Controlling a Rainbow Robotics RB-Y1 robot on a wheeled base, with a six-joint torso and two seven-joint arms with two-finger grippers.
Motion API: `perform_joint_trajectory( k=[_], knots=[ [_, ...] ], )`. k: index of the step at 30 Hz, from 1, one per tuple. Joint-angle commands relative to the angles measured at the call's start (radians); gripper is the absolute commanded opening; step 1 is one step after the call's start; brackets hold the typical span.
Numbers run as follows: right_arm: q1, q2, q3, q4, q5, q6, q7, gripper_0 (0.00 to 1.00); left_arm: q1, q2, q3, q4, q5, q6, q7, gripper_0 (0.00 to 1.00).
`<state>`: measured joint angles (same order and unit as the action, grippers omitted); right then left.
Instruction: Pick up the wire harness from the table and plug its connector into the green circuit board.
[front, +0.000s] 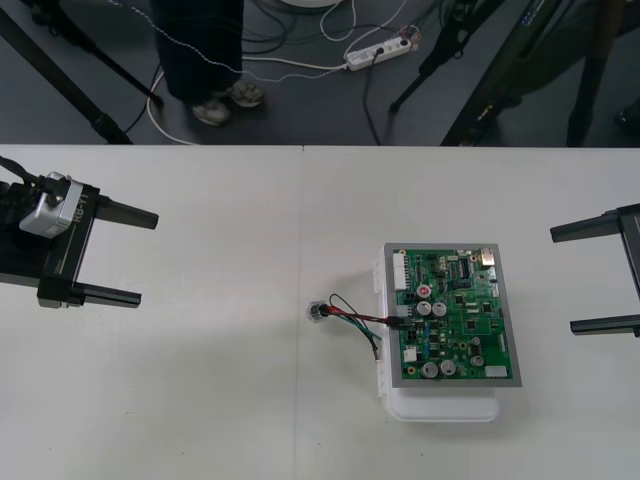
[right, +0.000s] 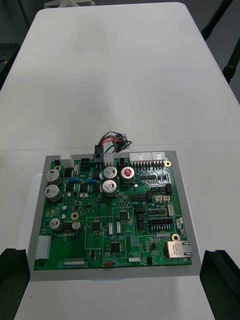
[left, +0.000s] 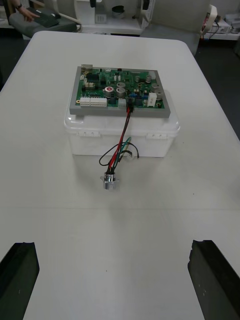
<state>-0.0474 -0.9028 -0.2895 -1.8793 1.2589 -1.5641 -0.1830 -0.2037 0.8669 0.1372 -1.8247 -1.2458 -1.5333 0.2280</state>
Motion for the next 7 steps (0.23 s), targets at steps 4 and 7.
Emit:
perform_joint_trajectory(
  k=[4, 7],
  knots=[
    [0.012, 0.007, -0.010, -0.026, 0.005, -0.007, 0.017, 1.00, 0.018, 0.040, 0.033, -0.030, -0.003, -0.037, 0.021, 0.88],
    [0.012, 0.007, -0.010, -0.026, 0.005, -0.007, 0.017, 1.00, 0.018, 0.040, 0.033, -0.030, -0.003, -0.037, 0.021, 0.88]
  ],
)
